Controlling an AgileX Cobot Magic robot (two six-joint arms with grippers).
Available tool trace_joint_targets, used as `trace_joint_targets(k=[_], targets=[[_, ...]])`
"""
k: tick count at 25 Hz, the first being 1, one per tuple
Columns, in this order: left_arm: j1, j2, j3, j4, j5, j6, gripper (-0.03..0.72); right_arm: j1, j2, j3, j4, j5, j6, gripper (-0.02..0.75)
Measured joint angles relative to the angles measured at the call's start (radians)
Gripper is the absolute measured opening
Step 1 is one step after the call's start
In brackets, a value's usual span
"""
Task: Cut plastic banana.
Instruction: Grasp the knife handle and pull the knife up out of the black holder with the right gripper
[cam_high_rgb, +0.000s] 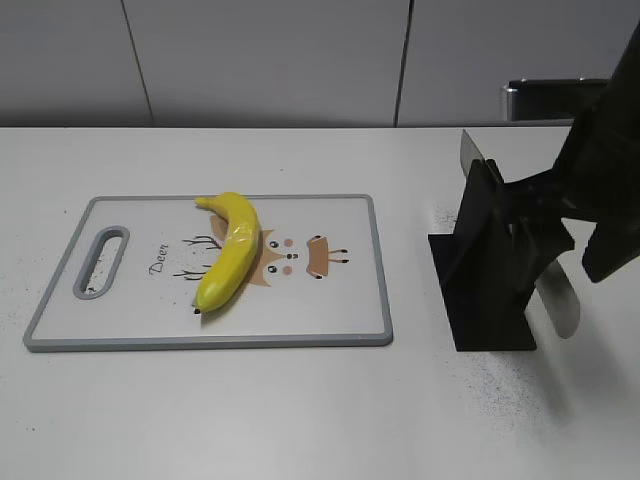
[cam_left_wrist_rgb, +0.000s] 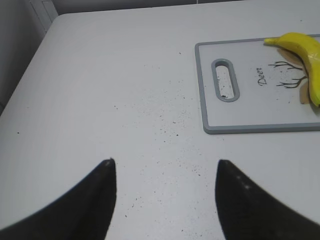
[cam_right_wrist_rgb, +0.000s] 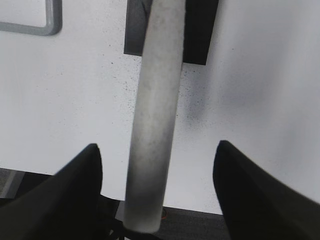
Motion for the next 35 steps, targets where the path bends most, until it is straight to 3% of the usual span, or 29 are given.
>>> trace_joint_targets(k=[11, 18, 35], targets=[[0.000, 0.000, 0.000, 0.000, 0.000, 0.000, 0.586, 0.000, 0.136, -0.001, 0.000, -0.011, 0.000, 0.466], [0.000, 0.000, 0.000, 0.000, 0.000, 0.000, 0.586, 0.002, 0.137, -0.001, 0.008, -0.010, 0.045, 0.167], [0.000, 0.000, 0.000, 0.000, 0.000, 0.000, 0.586, 0.003, 0.088, -0.029, 0.008, 0.061, 0.068, 0.165]])
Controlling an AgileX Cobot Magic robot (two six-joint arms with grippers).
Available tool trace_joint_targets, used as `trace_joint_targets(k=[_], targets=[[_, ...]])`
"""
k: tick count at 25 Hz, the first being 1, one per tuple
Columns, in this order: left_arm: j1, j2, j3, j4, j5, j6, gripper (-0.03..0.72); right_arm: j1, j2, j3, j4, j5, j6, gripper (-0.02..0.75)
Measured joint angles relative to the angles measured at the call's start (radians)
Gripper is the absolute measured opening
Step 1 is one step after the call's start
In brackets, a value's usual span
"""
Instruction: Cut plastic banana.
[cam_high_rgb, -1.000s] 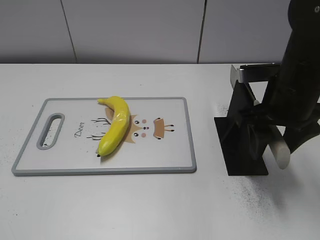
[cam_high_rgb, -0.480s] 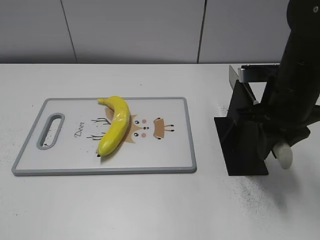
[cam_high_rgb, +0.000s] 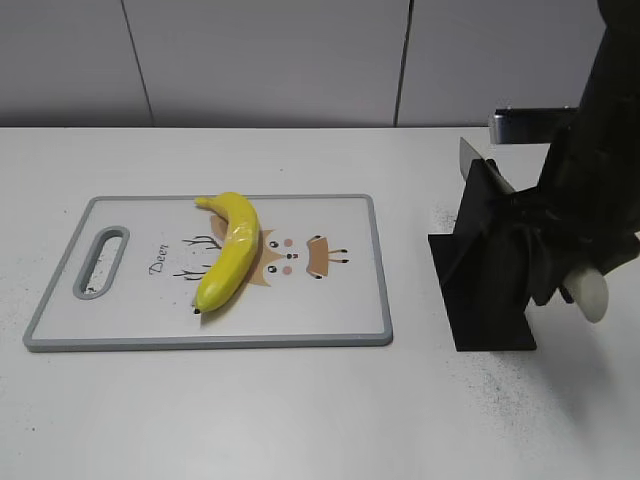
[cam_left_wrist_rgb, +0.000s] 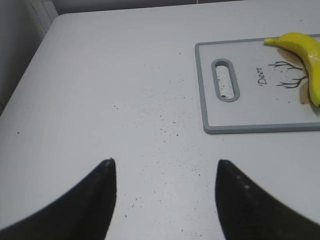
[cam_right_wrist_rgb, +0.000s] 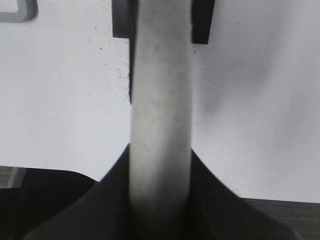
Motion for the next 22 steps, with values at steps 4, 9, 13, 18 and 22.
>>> trace_joint_targets(k=[4, 9, 13, 18, 22], targets=[[0.000, 0.000, 0.000, 0.000, 0.000, 0.000, 0.586, 0.000, -0.016, -0.056, -0.008, 0.012, 0.003, 0.165], [0.000, 0.000, 0.000, 0.000, 0.000, 0.000, 0.586, 0.000, -0.018, -0.142, -0.022, 0.023, 0.013, 0.165], [0.000, 0.000, 0.000, 0.000, 0.000, 0.000, 0.586, 0.000, -0.018, -0.210, -0.036, 0.031, 0.018, 0.165], [0.000, 0.000, 0.000, 0.000, 0.000, 0.000, 0.586, 0.000, -0.019, -0.279, -0.023, 0.026, 0.013, 0.164], [0.000, 0.000, 0.000, 0.000, 0.000, 0.000, 0.582, 0.000, -0.022, -0.310, -0.025, 0.026, 0.012, 0.164]])
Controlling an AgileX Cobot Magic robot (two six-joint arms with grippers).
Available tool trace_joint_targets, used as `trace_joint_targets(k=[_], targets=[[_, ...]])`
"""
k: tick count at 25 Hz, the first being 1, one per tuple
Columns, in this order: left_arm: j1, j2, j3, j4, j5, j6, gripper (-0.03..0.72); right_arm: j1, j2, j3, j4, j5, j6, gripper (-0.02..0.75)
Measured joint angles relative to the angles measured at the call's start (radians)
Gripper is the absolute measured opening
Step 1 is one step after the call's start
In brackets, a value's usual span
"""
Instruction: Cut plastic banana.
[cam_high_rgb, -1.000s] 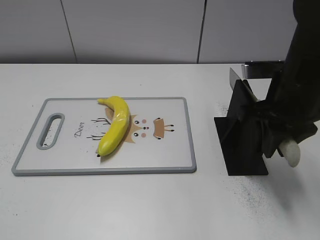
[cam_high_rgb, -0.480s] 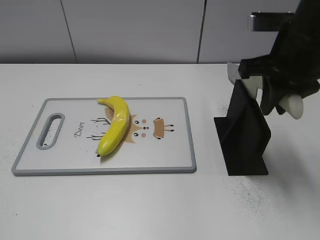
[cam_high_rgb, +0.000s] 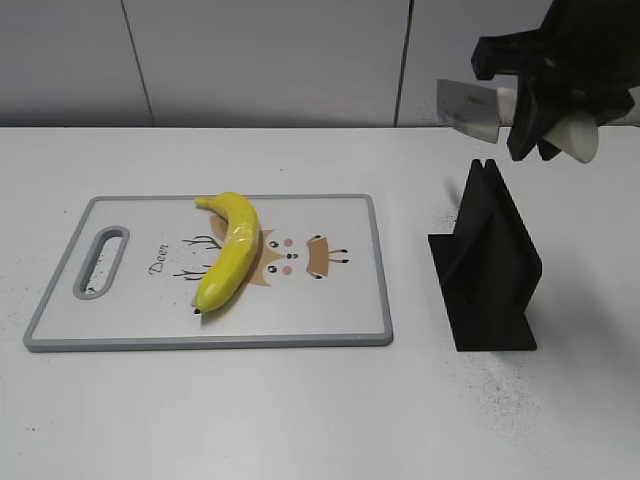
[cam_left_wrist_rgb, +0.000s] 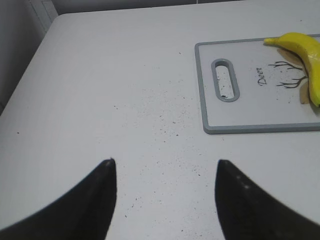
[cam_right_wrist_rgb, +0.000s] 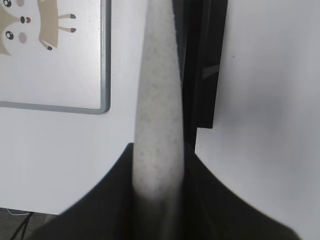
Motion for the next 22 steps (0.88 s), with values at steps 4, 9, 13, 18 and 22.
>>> trace_joint_targets(k=[4, 9, 13, 18, 22], targets=[[0.000, 0.000, 0.000, 0.000, 0.000, 0.000, 0.578, 0.000, -0.025, -0.003, -0.043, -0.001, 0.000, 0.164], [0.000, 0.000, 0.000, 0.000, 0.000, 0.000, 0.572, 0.000, -0.091, -0.007, -0.095, 0.000, -0.001, 0.164], [0.000, 0.000, 0.000, 0.000, 0.000, 0.000, 0.545, 0.000, -0.123, -0.039, -0.108, 0.001, -0.060, 0.164], [0.000, 0.000, 0.000, 0.000, 0.000, 0.000, 0.513, 0.000, -0.127, -0.102, -0.098, 0.002, -0.238, 0.164], [0.000, 0.014, -0.007, 0.000, 0.001, 0.034, 0.506, 0.000, -0.127, -0.125, -0.078, 0.003, -0.400, 0.164]])
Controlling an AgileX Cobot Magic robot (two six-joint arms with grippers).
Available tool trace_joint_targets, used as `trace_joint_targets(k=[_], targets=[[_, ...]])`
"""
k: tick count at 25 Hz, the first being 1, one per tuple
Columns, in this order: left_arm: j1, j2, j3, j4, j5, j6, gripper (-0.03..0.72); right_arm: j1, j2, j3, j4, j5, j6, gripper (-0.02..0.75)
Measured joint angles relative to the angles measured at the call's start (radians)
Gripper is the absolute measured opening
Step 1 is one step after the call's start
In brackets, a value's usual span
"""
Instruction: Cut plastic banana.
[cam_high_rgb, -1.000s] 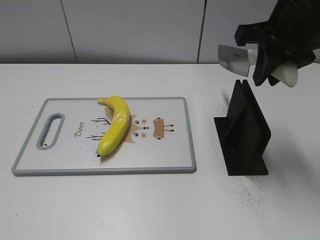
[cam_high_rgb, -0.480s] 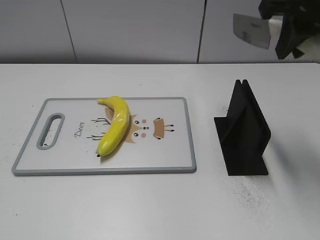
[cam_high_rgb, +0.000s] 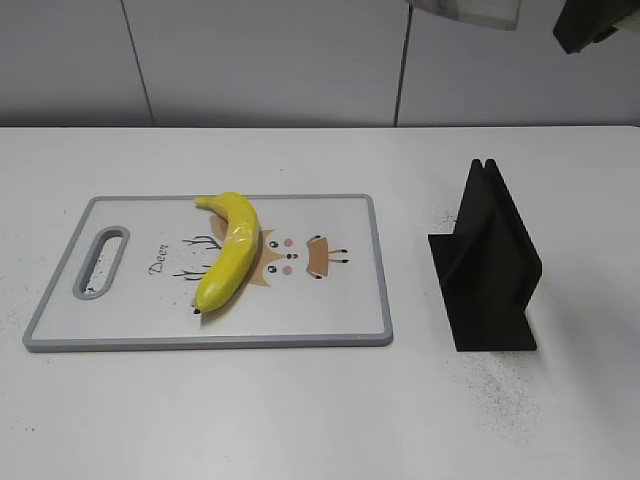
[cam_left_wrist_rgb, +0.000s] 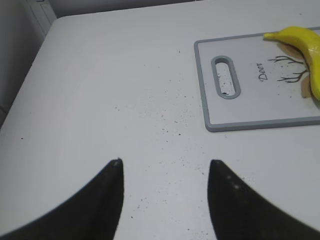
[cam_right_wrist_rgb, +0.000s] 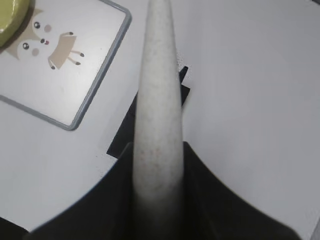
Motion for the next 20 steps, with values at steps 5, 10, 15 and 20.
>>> trace_joint_targets(k=[5, 10, 15, 20], targets=[[0.000, 0.138, -0.063, -0.014, -0.035, 0.077, 0.505, 0.000, 0.007, -0.001, 0.075, 0.000, -0.311, 0.164], [0.000, 0.327, -0.139, -0.103, -0.153, 0.216, 0.505, 0.000, 0.029, -0.001, 0.150, 0.000, -0.515, 0.164], [-0.030, 0.519, -0.233, -0.246, -0.208, 0.424, 0.503, 0.000, 0.066, -0.001, 0.272, -0.001, -0.737, 0.164], [-0.068, 0.729, -0.368, -0.305, -0.172, 0.638, 0.502, 0.000, 0.127, -0.002, 0.360, -0.001, -0.942, 0.164]])
